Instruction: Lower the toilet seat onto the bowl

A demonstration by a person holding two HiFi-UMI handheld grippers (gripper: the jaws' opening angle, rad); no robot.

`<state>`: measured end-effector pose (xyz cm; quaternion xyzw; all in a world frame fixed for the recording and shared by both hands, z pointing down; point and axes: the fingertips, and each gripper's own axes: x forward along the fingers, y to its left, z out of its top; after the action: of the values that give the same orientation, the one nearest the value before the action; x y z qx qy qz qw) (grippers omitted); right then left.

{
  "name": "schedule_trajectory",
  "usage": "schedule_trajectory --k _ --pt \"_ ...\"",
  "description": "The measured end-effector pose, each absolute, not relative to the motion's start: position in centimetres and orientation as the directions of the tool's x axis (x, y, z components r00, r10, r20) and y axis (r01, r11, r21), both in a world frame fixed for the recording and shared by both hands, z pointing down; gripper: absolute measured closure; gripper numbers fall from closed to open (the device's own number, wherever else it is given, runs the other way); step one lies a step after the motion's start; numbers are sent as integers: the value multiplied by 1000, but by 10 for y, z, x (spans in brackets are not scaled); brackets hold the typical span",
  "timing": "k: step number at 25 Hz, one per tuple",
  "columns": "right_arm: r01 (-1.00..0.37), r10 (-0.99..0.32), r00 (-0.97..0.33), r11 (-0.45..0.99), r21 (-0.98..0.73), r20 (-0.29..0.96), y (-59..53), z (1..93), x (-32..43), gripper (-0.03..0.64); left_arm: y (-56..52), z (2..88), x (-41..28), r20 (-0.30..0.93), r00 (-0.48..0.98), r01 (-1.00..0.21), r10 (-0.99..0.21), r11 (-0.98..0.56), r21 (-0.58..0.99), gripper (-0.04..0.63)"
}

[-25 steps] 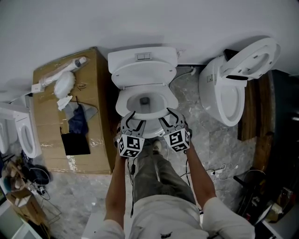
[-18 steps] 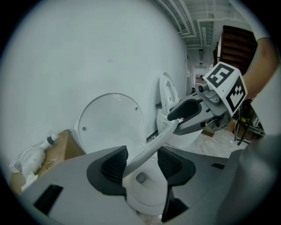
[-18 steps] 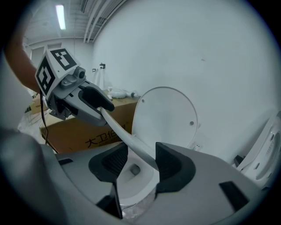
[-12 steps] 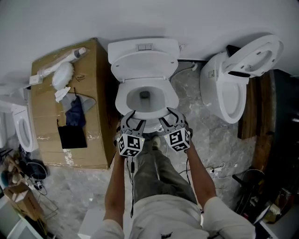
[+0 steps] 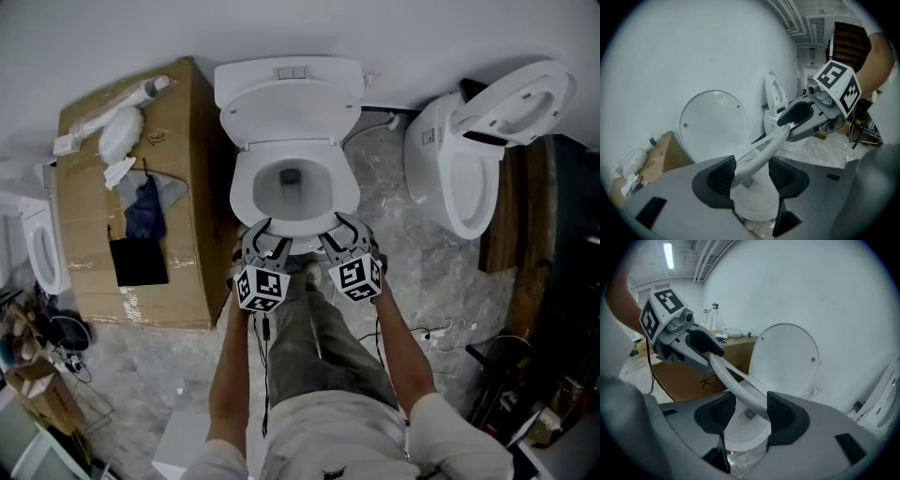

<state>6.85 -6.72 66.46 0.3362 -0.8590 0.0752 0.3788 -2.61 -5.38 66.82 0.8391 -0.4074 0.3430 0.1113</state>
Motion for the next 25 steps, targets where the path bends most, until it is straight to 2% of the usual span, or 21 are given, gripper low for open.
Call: schedule_trajectory --k 25 --pt "-579 -477 -466 801 151 746 -7 733 74 399 8 739 -19 726 405 -725 -556 -679 -115 350"
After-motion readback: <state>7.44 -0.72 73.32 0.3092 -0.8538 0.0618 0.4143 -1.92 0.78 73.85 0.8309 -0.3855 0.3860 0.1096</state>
